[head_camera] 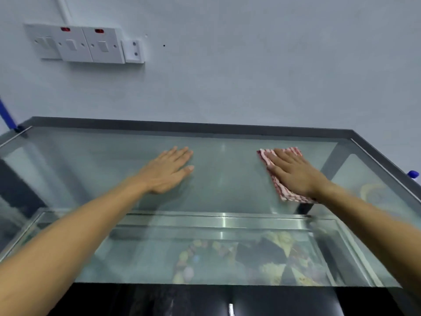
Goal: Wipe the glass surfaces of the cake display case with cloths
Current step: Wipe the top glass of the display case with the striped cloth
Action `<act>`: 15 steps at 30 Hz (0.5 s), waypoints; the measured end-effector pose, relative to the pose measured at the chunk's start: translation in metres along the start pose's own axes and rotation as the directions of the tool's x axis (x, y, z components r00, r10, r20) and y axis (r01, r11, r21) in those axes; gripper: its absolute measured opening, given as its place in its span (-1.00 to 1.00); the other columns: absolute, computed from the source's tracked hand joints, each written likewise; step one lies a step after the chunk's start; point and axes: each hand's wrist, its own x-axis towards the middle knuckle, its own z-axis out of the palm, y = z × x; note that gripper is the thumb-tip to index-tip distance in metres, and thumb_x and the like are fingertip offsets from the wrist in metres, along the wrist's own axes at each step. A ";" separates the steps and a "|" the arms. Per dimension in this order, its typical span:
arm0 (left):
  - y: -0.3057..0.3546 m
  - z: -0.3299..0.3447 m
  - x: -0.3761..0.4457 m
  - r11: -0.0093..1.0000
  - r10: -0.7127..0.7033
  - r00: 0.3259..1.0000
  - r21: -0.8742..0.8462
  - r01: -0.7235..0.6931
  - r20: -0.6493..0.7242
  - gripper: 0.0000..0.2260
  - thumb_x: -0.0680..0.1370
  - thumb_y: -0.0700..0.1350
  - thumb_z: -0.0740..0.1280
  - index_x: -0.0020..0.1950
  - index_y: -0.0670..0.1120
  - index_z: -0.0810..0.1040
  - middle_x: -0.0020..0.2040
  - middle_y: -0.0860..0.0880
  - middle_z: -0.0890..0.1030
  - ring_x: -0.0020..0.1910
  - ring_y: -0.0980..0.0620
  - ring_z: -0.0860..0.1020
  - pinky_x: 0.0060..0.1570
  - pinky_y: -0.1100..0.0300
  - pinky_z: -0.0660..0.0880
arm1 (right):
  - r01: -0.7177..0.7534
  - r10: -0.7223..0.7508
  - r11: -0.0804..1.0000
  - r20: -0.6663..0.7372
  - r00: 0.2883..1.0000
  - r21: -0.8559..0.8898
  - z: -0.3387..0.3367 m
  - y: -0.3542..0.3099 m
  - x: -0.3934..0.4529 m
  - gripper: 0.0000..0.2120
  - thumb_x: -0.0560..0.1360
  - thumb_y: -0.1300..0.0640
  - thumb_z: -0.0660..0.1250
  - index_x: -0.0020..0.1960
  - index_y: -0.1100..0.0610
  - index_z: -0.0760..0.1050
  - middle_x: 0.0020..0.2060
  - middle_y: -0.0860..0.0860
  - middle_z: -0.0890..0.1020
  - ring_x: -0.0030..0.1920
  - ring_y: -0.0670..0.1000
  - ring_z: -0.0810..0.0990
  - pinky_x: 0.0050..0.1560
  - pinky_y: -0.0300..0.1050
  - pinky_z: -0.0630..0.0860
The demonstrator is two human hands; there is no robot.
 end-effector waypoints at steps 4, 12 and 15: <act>0.004 -0.004 -0.004 0.996 -0.020 1.000 -0.085 0.021 0.005 -0.48 0.75 0.17 -0.15 0.71 0.06 -0.05 0.71 0.09 -0.09 0.68 0.07 -0.12 0.56 0.20 -0.26 | -0.040 0.042 0.999 -0.054 0.998 0.036 0.014 -0.104 0.027 -0.42 0.69 -0.22 -0.18 0.68 -0.13 -0.04 0.68 0.06 0.02 0.67 0.15 -0.03 0.64 0.18 -0.20; -0.015 0.000 -0.051 1.000 -0.019 0.999 0.010 0.019 0.032 -0.42 0.71 0.24 -0.13 0.70 0.09 -0.13 0.70 0.10 -0.15 0.68 0.06 -0.17 0.60 0.12 -0.25 | 0.607 -0.606 0.794 0.077 0.792 0.001 0.019 -0.111 -0.147 -0.48 0.70 -0.28 -0.11 0.63 -0.34 -0.13 0.67 -0.18 -0.11 0.64 -0.16 -0.26 0.63 -0.09 -0.29; -0.015 0.000 -0.062 1.000 -0.021 0.999 0.006 0.021 0.024 -0.42 0.71 0.24 -0.12 0.70 0.10 -0.14 0.70 0.10 -0.16 0.68 0.06 -0.19 0.60 0.11 -0.26 | 0.229 -0.226 0.973 0.059 0.972 -0.039 0.009 -0.043 -0.099 -0.36 0.53 -0.48 -0.43 0.58 -0.41 -0.23 0.67 -0.17 -0.08 0.64 -0.16 -0.25 0.65 -0.03 -0.22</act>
